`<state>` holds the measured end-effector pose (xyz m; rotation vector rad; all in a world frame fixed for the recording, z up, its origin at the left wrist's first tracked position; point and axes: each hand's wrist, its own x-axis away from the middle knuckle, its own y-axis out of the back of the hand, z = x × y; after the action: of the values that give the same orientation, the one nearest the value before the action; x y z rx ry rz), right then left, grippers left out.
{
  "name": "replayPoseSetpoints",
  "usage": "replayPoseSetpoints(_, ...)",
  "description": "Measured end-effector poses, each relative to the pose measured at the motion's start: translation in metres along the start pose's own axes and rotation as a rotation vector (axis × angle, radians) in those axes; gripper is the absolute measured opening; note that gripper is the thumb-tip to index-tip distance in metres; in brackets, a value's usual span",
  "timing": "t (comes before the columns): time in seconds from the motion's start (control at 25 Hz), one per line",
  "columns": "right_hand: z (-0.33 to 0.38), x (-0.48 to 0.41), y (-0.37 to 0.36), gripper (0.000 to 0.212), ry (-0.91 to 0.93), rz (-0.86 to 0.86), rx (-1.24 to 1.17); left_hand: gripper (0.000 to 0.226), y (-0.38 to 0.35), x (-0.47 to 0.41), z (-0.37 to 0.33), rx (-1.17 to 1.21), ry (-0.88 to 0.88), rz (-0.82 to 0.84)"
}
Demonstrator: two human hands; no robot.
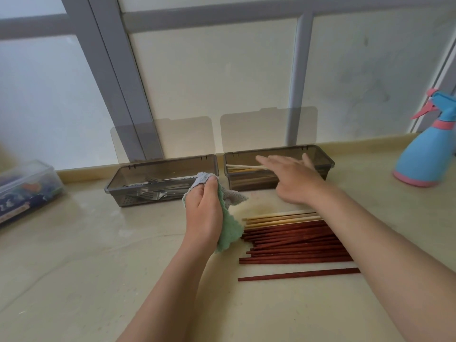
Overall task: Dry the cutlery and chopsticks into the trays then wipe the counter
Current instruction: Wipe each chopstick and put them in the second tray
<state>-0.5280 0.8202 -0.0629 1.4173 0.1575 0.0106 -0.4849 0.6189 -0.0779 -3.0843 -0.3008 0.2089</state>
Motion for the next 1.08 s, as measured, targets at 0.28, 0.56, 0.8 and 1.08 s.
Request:
replayPoseSetpoints(0.28, 0.005, -0.005, 0.003, 0.074, -0.026, 0.03, -0.019, 0.036, -0.001, -0.001, 0.0, -0.011, -0.012, 0.009)
replayPoseSetpoints(0.56, 0.016, -0.011, 0.007, 0.043, -0.021, 0.105, -0.01, 0.035, 0.001, -0.002, 0.001, -0.019, -0.033, 0.009)
replayPoseSetpoints(0.8, -0.002, 0.015, 0.01, 0.04, -0.034, -0.194, -0.224, 0.036, 0.001, -0.003, 0.001, -0.031, -0.034, 0.035)
replayPoseSetpoints(1.08, -0.014, 0.051, 0.003, 0.031, -0.023, 0.153, -0.146, 0.049, 0.002, 0.0, 0.003, -0.097, -0.087, 0.04)
